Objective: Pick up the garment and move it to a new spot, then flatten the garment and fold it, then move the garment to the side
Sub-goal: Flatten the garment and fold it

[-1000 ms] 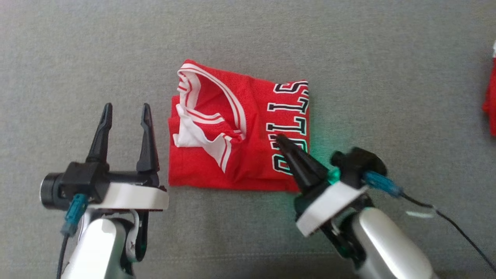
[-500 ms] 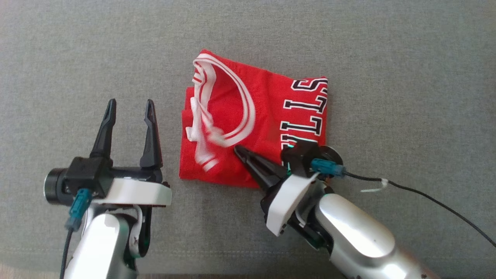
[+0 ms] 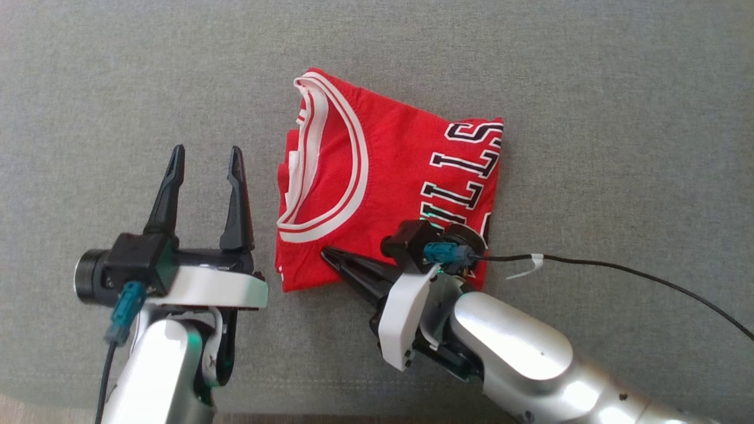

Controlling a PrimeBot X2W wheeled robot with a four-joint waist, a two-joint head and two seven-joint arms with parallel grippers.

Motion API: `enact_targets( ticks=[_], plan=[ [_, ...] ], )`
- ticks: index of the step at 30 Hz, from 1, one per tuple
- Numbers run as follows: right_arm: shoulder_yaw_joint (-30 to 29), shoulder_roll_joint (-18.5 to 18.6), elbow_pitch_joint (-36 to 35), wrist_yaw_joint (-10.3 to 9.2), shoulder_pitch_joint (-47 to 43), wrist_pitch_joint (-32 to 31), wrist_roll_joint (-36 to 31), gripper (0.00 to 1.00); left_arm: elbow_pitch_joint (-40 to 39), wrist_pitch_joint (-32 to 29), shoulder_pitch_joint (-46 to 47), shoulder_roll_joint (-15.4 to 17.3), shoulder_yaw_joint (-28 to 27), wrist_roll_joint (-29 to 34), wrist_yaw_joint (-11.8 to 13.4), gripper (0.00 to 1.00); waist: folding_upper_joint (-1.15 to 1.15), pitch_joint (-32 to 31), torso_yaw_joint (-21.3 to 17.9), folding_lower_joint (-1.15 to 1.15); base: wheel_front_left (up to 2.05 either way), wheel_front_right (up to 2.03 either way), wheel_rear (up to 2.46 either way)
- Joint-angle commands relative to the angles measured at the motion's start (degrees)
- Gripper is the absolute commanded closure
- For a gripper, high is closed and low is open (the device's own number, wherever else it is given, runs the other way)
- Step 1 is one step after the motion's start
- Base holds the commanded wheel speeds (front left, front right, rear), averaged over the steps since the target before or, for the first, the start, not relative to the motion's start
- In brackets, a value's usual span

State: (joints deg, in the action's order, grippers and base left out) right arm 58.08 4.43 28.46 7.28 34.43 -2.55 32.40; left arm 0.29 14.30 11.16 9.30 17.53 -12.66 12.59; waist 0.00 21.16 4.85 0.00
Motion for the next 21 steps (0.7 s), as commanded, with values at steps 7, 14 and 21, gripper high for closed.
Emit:
enact_targets(
  ticks=[7,14,21],
  plan=[
    [-3.84,-0.95,-5.18,0.21,-0.52,2.32,-1.68,0.78,-1.49,0.68,0.62,0.71,-2.94,-0.03,0.42,0.00,0.00,-1.15,-0.96,0.00,0.00,0.00,0.00],
    [-18.48,2.87,-18.37,0.21,-8.65,4.85,-7.43,0.00,-1.93,0.69,-0.58,1.39,-3.72,0.16,0.87,0.00,0.00,-2.76,-3.07,0.00,0.00,0.00,0.00],
    [-38.06,3.07,-30.44,0.21,-18.30,6.33,-14.68,0.00,-2.75,0.62,-1.12,2.61,-4.35,0.44,1.30,0.00,0.00,-4.34,-5.06,0.00,0.00,0.00,0.00]
  ],
)
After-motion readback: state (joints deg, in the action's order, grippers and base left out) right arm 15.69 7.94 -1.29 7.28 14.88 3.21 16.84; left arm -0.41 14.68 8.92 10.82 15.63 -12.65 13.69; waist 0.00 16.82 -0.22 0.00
